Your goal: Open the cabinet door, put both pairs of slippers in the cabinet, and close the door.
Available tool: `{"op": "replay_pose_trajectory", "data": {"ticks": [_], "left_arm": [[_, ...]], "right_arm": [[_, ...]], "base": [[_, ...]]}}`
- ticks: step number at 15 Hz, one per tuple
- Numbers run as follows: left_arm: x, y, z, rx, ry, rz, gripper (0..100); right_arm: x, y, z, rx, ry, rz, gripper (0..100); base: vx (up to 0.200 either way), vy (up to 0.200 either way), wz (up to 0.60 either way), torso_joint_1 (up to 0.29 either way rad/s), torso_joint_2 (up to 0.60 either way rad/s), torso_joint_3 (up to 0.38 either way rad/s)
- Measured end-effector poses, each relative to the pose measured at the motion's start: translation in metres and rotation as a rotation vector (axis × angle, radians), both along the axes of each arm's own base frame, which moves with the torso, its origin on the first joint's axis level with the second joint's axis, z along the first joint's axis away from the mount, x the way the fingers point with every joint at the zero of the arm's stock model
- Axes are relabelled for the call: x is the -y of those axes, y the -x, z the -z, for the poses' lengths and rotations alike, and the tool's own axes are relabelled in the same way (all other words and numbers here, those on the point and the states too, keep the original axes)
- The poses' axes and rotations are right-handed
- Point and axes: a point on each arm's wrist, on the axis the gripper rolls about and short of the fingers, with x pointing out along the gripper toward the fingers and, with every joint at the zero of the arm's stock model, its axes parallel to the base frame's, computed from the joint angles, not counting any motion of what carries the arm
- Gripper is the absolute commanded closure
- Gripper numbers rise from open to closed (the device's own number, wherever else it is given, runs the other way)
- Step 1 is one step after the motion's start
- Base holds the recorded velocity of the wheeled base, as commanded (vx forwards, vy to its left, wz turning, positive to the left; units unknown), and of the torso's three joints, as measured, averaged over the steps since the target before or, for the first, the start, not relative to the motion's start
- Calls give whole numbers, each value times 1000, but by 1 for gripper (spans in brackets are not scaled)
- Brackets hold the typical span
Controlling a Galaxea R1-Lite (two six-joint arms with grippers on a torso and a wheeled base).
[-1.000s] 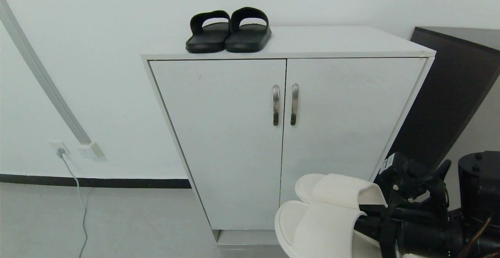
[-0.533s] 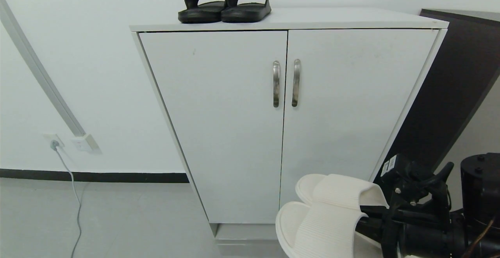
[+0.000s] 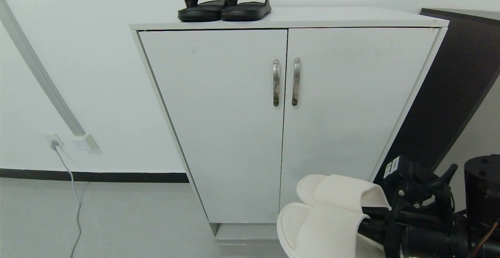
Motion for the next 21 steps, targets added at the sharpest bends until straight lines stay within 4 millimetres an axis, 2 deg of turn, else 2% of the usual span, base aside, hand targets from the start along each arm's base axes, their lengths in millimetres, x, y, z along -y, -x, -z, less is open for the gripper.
{"op": "replay_pose_trajectory", "data": {"ticks": [2,4,8,11,15,21], "left_arm": [[2,-6,-22,-32,28,79,0],[4,-24,-45,-83,44,170,0],[10,-84,-90,-43,46,360,0],[28,-133,-114,-29,47,506,0],[76,-184,-142,-55,67,681,0],[172,-232,-167,-85,136,935,0]], "right_arm": [[0,0,0,0,0,-1,100],[0,0,0,9,10,-6,100],[0,0,1,11,12,-9,100],[-1,0,1,10,12,-10,100],[-4,2,0,13,11,-28,100],[-4,3,0,10,7,-28,100]], "base": [[0,0,0,0,0,0],[0,0,0,0,0,0],[0,0,0,0,0,0],[0,0,0,0,0,0],[0,0,0,0,0,0],[0,0,0,0,0,0]]}}
